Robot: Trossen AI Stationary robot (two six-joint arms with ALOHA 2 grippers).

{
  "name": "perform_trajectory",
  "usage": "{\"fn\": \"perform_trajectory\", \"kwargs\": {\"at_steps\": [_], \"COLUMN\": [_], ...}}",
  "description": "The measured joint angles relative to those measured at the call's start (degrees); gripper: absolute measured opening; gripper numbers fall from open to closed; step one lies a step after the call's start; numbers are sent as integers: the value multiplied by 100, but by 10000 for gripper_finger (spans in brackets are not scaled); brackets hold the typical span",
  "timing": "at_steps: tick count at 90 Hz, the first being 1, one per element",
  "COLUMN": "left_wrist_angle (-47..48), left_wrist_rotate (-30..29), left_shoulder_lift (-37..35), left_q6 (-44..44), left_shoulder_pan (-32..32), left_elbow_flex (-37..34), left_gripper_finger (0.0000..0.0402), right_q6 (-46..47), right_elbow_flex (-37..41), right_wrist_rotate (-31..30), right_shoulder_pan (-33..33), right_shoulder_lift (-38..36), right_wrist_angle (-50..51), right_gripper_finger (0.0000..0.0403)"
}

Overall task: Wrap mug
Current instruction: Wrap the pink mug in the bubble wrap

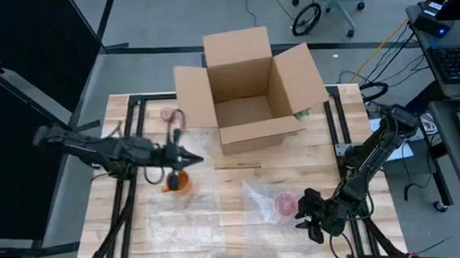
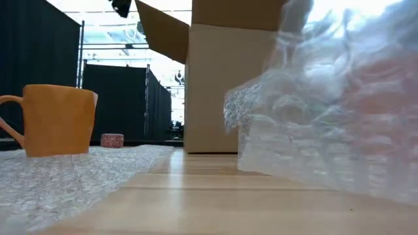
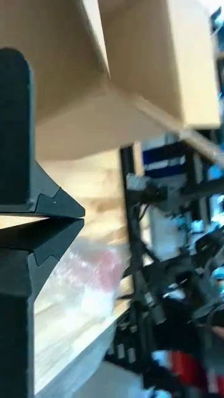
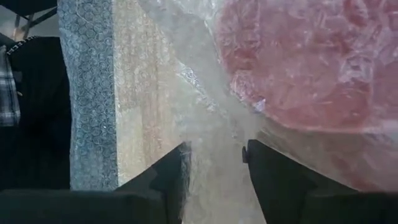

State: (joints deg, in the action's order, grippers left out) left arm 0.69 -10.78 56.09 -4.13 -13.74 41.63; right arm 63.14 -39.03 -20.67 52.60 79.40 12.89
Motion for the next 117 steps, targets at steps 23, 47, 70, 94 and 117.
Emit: {"fn": "perform_trajectory", "kwargs": {"at_steps": [23, 47, 70, 94, 117], "left_wrist_angle": [-23, -878, -932, -889, -927], "left_wrist_rotate": [-33, 25, 43, 155, 155], "left_shoulder_lift": [1641, 3223, 4262, 4595, 4595], "left_q6": [-248, -566, -890, -881, -857], "left_shoulder_pan": [-402, -553, -551, -557, -558], "left_elbow_flex": [653, 1251, 2028, 2269, 2269], "left_gripper_finger": [0, 0, 0, 0, 0], "right_q6": [-19, 383, 853, 1572, 2010], "right_elbow_flex": [2, 2, 2, 2, 2], "right_wrist_rotate": [-24, 13, 584, 1839, 2081], "right_shoulder_pan": [-11, 41, 39, 37, 38], "right_shoulder_lift": [0, -2, -2, -16, -26], "right_wrist_angle": [97, 126, 136, 4, -147], "right_gripper_finger": [144, 145, 183, 202, 197]}}
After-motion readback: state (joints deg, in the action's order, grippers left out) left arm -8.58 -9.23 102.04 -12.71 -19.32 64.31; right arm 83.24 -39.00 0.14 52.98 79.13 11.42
